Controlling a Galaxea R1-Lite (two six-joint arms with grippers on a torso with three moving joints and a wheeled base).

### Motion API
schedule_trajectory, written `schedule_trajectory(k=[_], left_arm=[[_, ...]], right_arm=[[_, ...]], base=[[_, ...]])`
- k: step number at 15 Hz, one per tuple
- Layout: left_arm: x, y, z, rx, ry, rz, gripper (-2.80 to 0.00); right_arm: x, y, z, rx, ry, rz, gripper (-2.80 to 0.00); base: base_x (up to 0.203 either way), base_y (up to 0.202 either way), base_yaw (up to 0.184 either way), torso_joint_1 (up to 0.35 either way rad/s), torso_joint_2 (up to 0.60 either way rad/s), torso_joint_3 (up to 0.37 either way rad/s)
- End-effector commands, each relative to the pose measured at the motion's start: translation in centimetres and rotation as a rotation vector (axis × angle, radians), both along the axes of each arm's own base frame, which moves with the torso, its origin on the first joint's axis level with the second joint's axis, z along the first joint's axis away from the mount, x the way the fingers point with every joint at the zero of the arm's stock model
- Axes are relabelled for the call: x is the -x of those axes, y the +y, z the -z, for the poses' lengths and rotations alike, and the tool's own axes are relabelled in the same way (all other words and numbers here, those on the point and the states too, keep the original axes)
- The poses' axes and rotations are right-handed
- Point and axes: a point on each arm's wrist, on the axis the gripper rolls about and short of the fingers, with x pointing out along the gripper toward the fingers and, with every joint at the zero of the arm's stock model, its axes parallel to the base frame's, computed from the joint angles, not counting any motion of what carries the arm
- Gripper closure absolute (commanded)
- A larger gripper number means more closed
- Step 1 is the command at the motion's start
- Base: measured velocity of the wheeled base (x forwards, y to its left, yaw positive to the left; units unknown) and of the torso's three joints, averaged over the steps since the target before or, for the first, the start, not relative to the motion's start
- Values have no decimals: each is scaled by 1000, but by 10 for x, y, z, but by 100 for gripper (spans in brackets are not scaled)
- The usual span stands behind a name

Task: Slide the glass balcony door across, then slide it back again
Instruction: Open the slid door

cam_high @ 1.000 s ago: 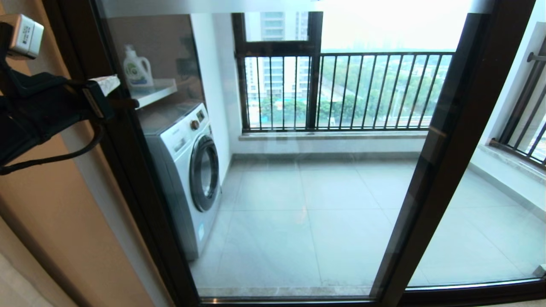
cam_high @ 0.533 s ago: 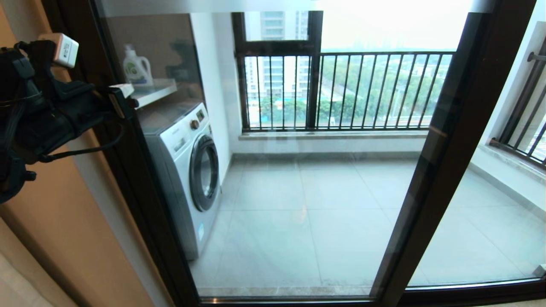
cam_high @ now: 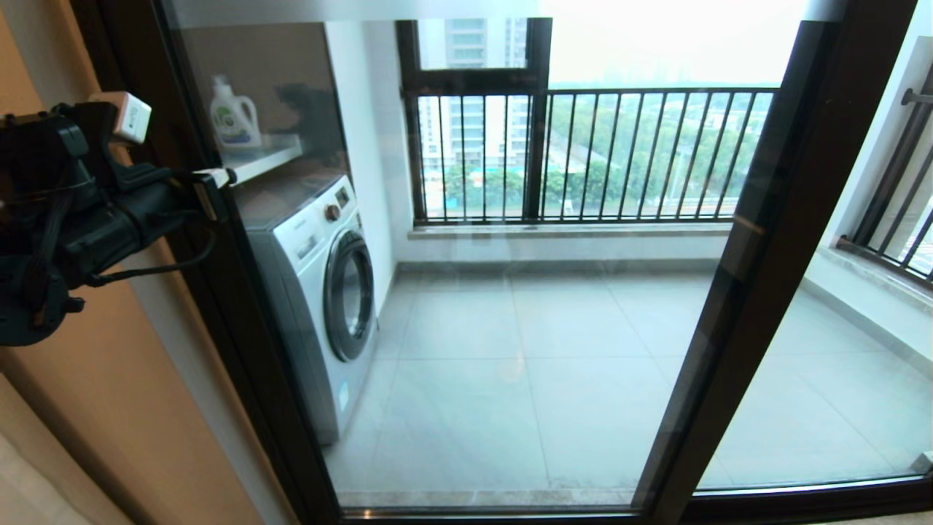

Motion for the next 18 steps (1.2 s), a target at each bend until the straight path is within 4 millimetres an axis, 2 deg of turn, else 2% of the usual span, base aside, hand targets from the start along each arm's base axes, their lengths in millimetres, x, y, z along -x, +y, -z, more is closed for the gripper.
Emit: schedule_trajectory(k=[1,5,7,9,12,14,16,18], left_arm=[[-1,0,14,0,42,19,0],[-8,7,24,-1,44,9,0],[-6,10,21,1,25,2,0],[10,8,6,-3,-15,5,0],[46,3,-20,-13,-93,53,0],[64,1,-29,-17,-114,70,0],[53,3,-32,-21,-115,69,0],[28,5,-26,-38,-101,64,0]], right_arm=[[-1,0,3,0,10,0,0],[-1,0,3,0,10,0,0],[-1,0,3,0,10,0,0],[-1,0,3,0,10,0,0],[-1,0,3,0,10,0,0],[-1,0,3,0,10,0,0],[-1,0,3,0,10,0,0],[-1,0,3,0,10,0,0]], base=[[0,0,0,0,0,0],[0,0,0,0,0,0],[0,0,0,0,0,0],[0,0,0,0,0,0],[0,0,0,0,0,0],[0,0,0,0,0,0],[0,0,0,0,0,0],[0,0,0,0,0,0]])
